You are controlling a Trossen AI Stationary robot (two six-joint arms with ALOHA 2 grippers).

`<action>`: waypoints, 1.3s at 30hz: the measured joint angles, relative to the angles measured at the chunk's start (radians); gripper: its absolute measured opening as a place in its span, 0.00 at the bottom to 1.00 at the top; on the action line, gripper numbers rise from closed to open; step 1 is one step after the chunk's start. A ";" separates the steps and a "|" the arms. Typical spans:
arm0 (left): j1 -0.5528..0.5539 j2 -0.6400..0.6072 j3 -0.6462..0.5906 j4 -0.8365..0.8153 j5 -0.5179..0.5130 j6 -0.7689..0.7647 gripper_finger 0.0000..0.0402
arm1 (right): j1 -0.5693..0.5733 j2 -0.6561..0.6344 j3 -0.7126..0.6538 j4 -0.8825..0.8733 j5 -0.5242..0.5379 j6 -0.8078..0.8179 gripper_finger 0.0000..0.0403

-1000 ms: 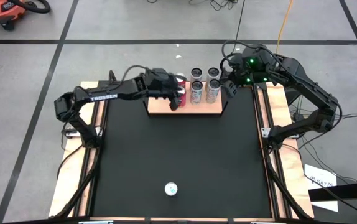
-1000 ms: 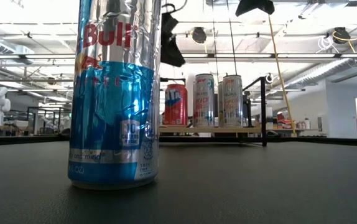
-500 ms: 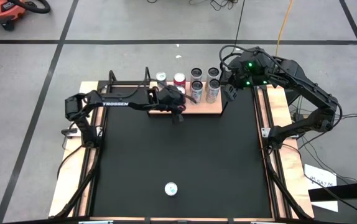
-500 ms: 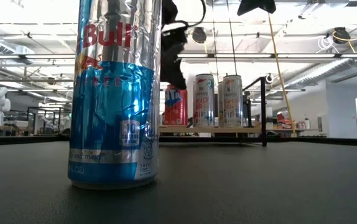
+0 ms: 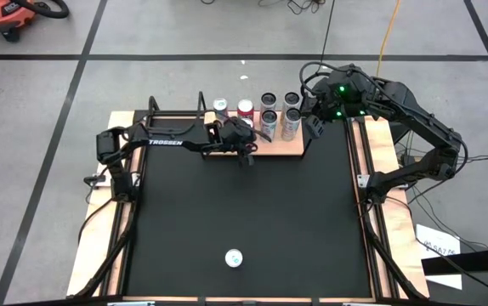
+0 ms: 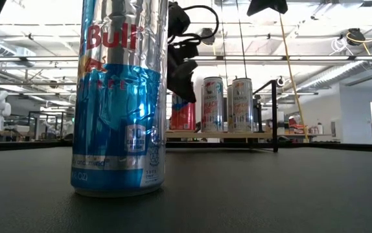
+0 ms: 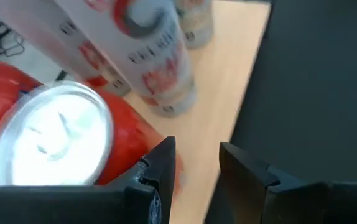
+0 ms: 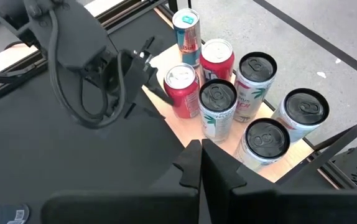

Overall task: Place canned beverage on shelf
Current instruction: Put the orange soda can on the shelf aligned with the other orange soda can, then put the blue can on the shelf aligned with the other blue soda can

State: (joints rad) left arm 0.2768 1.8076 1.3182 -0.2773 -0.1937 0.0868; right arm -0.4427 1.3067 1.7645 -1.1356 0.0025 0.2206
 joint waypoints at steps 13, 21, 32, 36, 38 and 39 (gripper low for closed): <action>0.058 0.000 0.002 0.052 -0.012 -0.003 0.32 | 0.000 0.000 0.000 0.001 0.000 0.004 0.00; 0.005 -0.029 0.058 0.016 0.000 -0.024 0.32 | 0.000 0.000 0.000 -0.015 0.001 0.004 0.00; 0.058 -0.100 0.205 -0.123 -0.020 -0.137 0.32 | 0.002 0.000 0.000 -0.035 0.024 0.005 0.00; 0.066 -0.115 0.230 -0.211 -0.021 -0.178 0.26 | 0.036 -0.008 -0.023 -0.061 0.031 0.026 0.00; 0.061 -0.135 0.230 -0.261 -0.020 -0.198 0.19 | 0.069 -0.032 -0.082 -0.036 0.029 0.040 0.00; 0.053 -0.147 0.231 -0.268 -0.019 -0.212 0.15 | 0.085 -0.050 -0.120 -0.009 0.028 0.054 0.00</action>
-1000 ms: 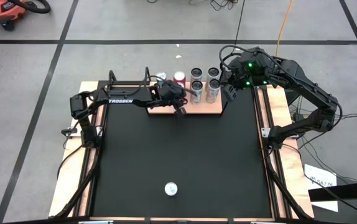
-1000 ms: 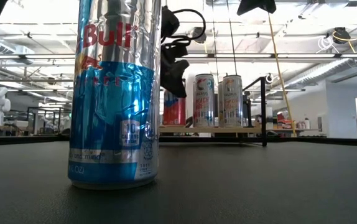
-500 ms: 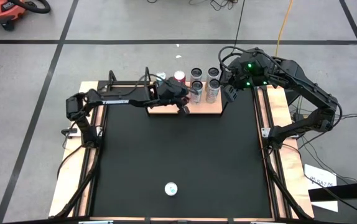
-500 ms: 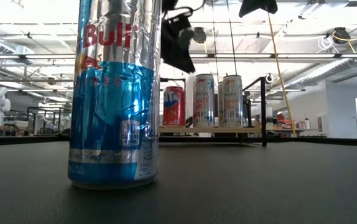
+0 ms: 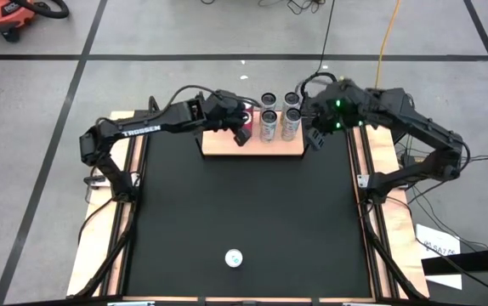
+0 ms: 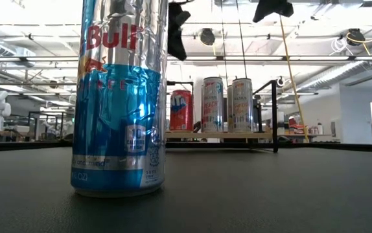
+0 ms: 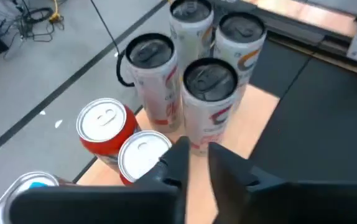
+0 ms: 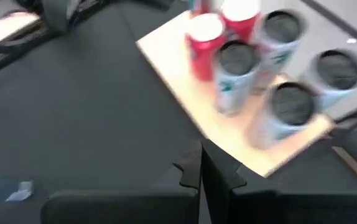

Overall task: Place canned beverage on shelf
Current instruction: Put the blue can on the shelf aligned with the other blue soda can

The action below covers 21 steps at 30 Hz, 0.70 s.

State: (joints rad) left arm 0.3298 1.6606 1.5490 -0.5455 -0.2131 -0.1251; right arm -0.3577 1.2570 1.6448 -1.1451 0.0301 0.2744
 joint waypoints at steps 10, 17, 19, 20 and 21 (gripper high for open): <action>-0.203 -0.096 0.000 -0.197 -0.015 -0.212 0.04 | 0.158 -0.184 -0.442 0.494 -0.188 0.181 0.00; -0.467 -0.109 -0.001 -0.283 -0.091 -0.484 0.04 | 0.341 -0.190 -0.604 0.725 -0.189 0.238 0.09; -0.551 -0.107 -0.008 -0.276 -0.129 -0.573 0.07 | 0.392 -0.184 -0.624 0.737 -0.173 0.240 0.14; -0.589 -0.107 -0.014 -0.275 -0.146 -0.620 0.09 | 0.416 -0.181 -0.630 0.736 -0.151 0.242 0.17; -0.627 -0.107 -0.018 -0.279 -0.161 -0.669 0.13 | 0.444 -0.179 -0.635 0.736 -0.128 0.241 0.21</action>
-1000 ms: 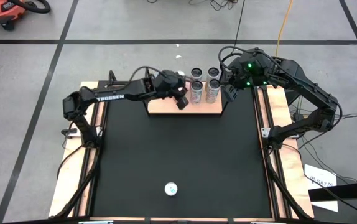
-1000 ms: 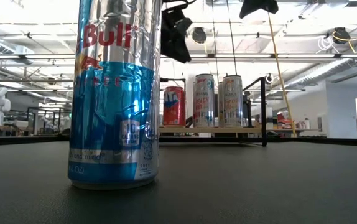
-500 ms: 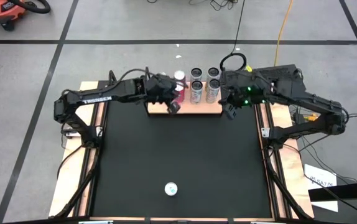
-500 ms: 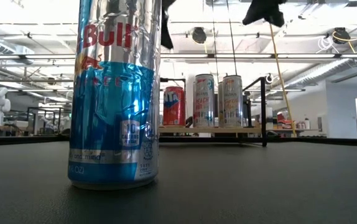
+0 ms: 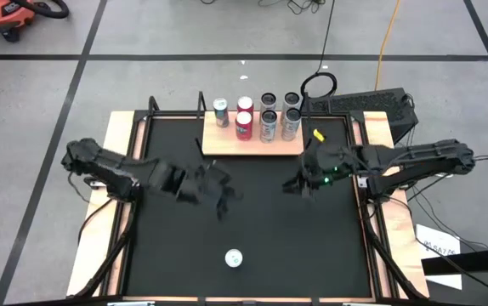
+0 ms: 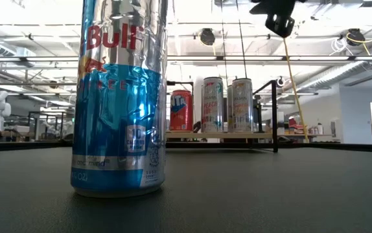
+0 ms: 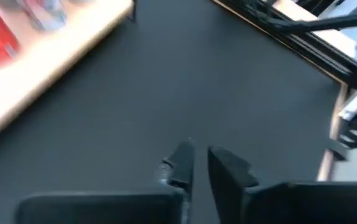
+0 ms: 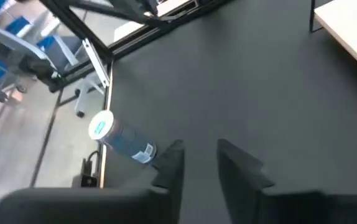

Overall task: Place canned beverage on shelf
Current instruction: Put the blue can on the shelf aligned with the other blue soda can

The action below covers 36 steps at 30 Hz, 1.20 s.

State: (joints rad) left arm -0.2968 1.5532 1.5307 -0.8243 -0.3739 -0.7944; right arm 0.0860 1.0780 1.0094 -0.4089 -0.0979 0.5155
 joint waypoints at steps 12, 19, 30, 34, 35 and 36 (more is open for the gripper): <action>-0.298 0.097 -0.001 0.144 -0.080 -0.260 0.66 | 0.203 0.004 -0.087 0.084 0.156 0.029 0.56; -0.326 0.206 -0.001 0.223 -0.029 -0.353 0.89 | 0.288 0.004 -0.111 0.091 0.234 0.072 0.63; -0.332 0.300 0.002 0.214 0.066 -0.402 0.95 | 0.389 0.004 -0.112 0.081 0.339 0.118 0.64; -0.332 0.302 0.003 0.190 0.061 -0.391 0.95 | 0.412 0.004 -0.112 0.079 0.365 0.120 0.64; -0.330 0.302 0.003 0.190 0.061 -0.386 0.95 | 0.414 0.004 -0.112 0.078 0.365 0.120 0.64; -0.328 0.303 0.004 0.191 0.061 -0.382 0.95 | 0.415 0.004 -0.112 0.078 0.365 0.120 0.64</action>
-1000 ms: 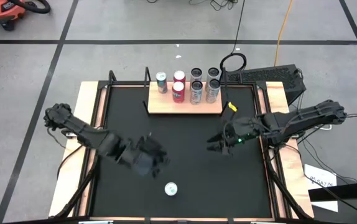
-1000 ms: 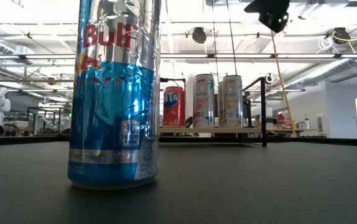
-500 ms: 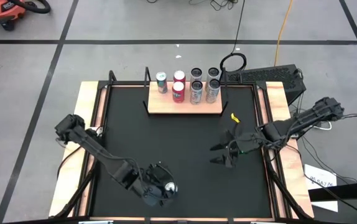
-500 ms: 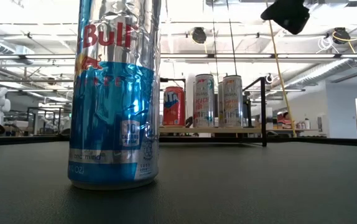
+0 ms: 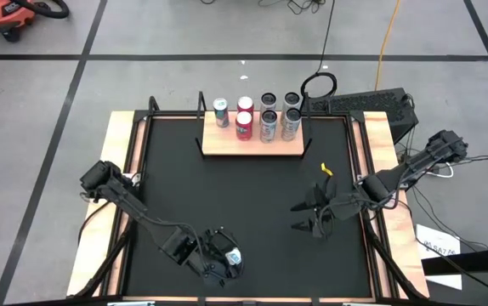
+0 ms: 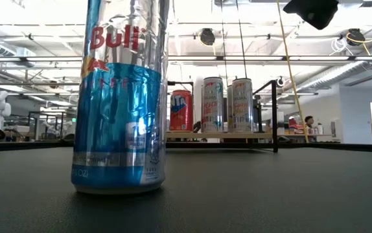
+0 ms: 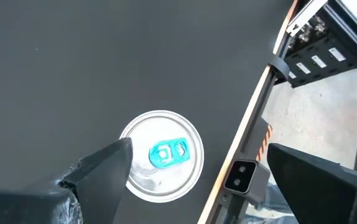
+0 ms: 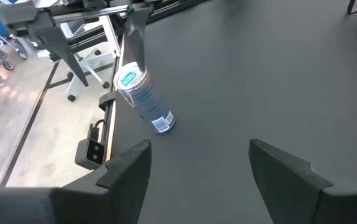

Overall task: Place canned beverage on shelf
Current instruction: Put the blue can on the shelf aligned with the other blue soda can

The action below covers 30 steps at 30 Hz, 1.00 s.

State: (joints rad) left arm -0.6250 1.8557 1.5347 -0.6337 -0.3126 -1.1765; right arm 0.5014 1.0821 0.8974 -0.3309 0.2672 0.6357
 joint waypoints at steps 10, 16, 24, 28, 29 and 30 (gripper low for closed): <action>-0.003 0.010 0.067 -0.010 0.031 0.110 0.95 | 0.003 0.000 0.000 -0.003 0.002 -0.001 0.64; -0.012 0.008 0.128 -0.053 -0.023 0.201 0.95 | 0.003 0.000 0.000 -0.003 0.021 -0.020 0.64; -0.012 0.041 0.137 -0.141 -0.086 0.253 0.95 | 0.003 0.000 0.000 -0.004 0.024 -0.036 0.64; -0.012 0.074 0.137 -0.131 -0.069 0.270 0.95 | 0.003 0.000 0.000 -0.015 0.024 -0.035 0.64; -0.011 0.085 0.137 -0.133 -0.064 0.270 0.95 | 0.003 0.000 0.000 -0.018 0.024 -0.035 0.64; -0.012 0.095 0.137 -0.135 -0.062 0.269 0.95 | 0.003 0.000 0.000 -0.018 0.024 -0.035 0.64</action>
State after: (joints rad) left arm -0.6365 1.9512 1.6720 -0.7685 -0.3748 -0.9074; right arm 0.5045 1.0824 0.8974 -0.3492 0.2913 0.6006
